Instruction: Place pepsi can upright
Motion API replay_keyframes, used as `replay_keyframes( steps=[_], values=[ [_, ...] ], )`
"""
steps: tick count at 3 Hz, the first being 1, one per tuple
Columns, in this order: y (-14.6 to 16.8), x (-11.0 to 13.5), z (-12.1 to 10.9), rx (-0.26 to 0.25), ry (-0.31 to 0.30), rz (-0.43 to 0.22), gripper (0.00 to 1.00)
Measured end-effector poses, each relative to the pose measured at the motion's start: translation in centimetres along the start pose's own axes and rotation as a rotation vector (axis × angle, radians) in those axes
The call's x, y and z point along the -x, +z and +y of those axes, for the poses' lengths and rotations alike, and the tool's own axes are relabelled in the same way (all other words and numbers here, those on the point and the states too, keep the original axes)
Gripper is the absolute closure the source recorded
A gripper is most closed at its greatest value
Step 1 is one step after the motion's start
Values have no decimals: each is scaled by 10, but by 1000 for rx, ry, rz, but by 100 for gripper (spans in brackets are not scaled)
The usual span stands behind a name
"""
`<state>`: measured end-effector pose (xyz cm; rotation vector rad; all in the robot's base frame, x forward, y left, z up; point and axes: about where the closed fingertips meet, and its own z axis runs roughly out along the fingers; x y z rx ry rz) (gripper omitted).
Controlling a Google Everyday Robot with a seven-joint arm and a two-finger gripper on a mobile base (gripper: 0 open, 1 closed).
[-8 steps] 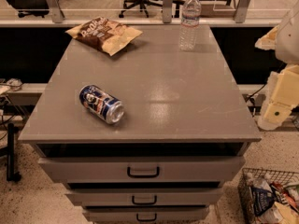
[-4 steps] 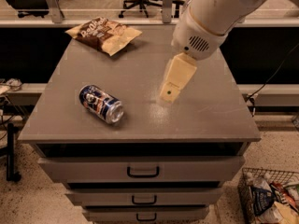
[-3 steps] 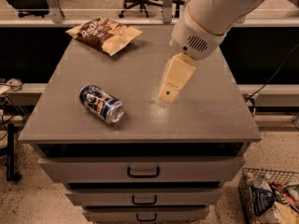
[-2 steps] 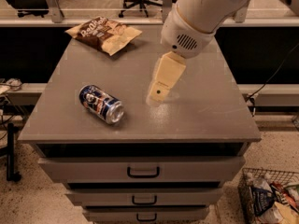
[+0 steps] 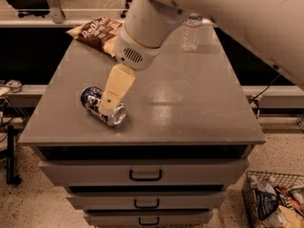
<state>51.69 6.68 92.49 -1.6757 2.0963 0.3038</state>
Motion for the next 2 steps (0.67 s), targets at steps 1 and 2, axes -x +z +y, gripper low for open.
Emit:
replay_keyframes(
  steps=[1,2],
  values=[
    [35,14,0,-6,74,54,0],
    [62,26,-3,-29,133,109,0]
  ],
)
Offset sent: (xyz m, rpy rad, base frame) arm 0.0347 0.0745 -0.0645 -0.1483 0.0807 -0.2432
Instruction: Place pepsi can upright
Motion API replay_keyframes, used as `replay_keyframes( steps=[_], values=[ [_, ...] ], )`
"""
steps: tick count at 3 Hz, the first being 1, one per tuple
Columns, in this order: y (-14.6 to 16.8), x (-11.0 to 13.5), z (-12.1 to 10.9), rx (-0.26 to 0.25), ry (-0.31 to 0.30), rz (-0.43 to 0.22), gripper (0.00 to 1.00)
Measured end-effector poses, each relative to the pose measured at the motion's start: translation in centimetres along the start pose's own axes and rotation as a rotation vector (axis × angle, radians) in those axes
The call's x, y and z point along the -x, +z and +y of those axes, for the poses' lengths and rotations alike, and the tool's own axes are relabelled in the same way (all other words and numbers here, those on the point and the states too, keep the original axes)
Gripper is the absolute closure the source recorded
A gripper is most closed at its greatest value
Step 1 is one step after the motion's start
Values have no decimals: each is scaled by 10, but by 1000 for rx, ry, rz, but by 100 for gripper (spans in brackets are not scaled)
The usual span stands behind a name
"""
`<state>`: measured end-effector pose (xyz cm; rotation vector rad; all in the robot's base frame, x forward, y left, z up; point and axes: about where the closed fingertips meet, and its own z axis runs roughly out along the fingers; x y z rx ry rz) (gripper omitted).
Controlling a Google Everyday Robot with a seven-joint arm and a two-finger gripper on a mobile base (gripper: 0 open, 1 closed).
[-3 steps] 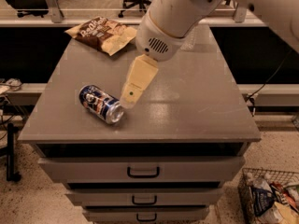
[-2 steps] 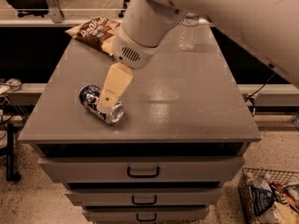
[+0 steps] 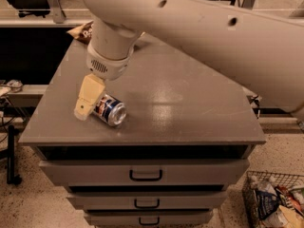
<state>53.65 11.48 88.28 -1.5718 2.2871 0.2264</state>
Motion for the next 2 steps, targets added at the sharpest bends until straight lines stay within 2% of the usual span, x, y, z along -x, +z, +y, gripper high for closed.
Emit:
replay_keyframes(
  steps=[2],
  values=[
    [34,18,2,-98,72,92,0]
  ],
)
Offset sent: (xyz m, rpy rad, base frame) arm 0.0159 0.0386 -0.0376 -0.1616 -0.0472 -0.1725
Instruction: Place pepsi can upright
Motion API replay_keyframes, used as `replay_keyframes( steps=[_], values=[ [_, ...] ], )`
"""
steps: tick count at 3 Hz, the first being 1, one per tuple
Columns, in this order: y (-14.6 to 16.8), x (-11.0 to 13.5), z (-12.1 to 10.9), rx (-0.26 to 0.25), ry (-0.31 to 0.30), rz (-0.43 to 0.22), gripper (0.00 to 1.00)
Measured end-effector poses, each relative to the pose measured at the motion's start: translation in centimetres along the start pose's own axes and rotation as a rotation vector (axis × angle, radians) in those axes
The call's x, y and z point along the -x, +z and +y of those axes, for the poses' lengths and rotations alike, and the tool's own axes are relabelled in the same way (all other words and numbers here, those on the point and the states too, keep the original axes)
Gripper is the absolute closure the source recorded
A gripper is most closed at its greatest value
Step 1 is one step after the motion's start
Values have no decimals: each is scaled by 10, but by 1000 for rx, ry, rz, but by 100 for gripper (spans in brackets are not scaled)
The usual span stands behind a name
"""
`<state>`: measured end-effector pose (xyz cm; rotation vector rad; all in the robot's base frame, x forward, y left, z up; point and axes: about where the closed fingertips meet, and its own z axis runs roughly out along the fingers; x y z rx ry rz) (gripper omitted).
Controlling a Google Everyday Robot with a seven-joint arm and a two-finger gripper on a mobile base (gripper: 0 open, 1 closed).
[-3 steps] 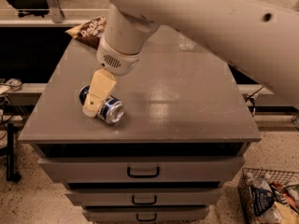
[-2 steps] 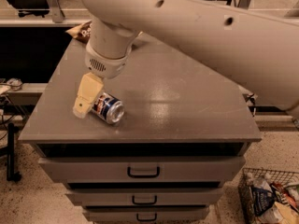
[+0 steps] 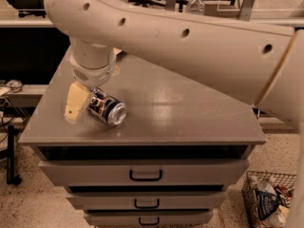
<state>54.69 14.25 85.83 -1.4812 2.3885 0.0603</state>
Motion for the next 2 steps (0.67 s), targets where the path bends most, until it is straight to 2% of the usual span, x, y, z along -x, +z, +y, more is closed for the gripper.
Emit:
replay_keyframes(
  steps=[1,2],
  values=[
    [10,0,1,-47,16,42,18],
    [14,-2,-2,-87,31,67,47]
  ],
)
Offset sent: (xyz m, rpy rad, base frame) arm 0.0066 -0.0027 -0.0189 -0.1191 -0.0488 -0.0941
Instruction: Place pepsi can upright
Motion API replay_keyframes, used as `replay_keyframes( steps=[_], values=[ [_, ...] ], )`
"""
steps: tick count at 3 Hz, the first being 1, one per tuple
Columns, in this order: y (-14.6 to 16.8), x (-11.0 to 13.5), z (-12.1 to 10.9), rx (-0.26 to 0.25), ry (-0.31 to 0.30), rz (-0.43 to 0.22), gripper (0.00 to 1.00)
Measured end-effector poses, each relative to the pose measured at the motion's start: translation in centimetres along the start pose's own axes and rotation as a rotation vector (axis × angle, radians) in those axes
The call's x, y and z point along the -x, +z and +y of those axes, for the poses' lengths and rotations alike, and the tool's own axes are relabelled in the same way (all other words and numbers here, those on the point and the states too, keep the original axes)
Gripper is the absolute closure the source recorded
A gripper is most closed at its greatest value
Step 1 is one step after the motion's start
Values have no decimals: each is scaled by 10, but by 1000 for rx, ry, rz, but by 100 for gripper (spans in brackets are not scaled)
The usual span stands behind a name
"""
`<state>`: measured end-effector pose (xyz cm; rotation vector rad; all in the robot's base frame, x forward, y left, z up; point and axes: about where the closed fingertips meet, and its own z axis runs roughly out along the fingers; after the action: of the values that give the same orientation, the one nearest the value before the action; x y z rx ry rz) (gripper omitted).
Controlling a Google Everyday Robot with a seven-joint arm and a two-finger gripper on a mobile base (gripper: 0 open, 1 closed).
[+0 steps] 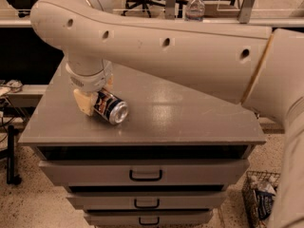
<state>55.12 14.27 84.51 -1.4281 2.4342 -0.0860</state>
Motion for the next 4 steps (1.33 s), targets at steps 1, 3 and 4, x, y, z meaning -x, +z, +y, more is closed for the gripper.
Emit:
replay_keyframes(
  steps=[1,3,4],
  values=[
    [-2,4,-2,-18,1,-5,70],
    [-38,18,-34,21,-11,-207,100],
    [-54,28,-54,77,-26,-373,100]
  ],
)
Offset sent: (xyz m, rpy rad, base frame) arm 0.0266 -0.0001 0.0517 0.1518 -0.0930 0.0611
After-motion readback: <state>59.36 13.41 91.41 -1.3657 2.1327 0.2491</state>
